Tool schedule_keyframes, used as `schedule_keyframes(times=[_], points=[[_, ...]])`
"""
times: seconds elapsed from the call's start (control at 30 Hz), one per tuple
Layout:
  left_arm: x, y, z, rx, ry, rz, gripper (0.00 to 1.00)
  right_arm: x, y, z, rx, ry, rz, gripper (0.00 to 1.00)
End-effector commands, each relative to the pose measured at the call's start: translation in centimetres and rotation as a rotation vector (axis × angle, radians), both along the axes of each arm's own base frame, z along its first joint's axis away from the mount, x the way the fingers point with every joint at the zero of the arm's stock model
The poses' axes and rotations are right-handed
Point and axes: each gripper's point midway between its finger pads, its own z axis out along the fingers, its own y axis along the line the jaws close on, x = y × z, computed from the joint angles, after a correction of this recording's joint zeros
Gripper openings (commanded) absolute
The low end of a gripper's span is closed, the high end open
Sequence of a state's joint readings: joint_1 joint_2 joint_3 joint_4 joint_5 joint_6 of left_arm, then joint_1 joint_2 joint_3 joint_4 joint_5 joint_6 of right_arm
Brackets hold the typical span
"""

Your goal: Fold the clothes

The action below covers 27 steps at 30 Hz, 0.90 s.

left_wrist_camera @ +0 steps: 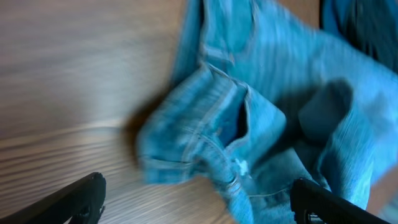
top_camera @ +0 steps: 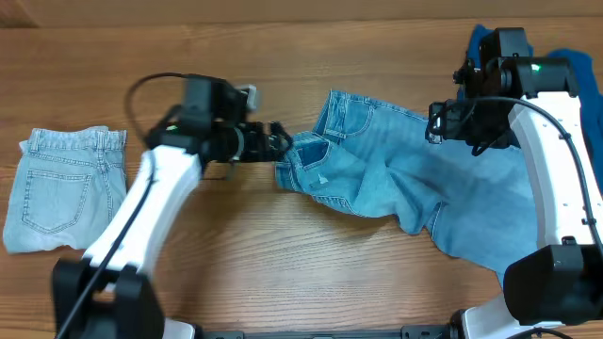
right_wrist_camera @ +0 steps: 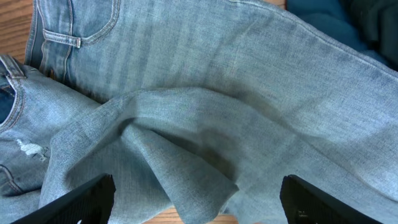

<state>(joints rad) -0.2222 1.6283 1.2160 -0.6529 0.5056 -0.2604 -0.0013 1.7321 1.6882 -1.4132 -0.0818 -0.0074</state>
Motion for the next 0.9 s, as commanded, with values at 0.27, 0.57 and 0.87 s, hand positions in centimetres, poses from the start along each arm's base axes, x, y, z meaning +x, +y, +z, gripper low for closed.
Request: schedule_keyframes(times=[0.27,0.57,0.87], points=[[0.7,-3.7,-2.6,-0.069,0.059,-0.045,0.87,0.2,0.0,0.3,0.01,-0.018,-0.01,0.89],[-4.1,-2.8,-4.0,-0.096,0.442,0.14,0.84,0.2,0.0,0.3,0.01,-0.018,-0.01,0.9],[-4.7,-3.4,-4.0,-0.1,0.484,0.16,0.51,0.2,0.0,0.3,0.01,-0.018,-0.01,0.9]])
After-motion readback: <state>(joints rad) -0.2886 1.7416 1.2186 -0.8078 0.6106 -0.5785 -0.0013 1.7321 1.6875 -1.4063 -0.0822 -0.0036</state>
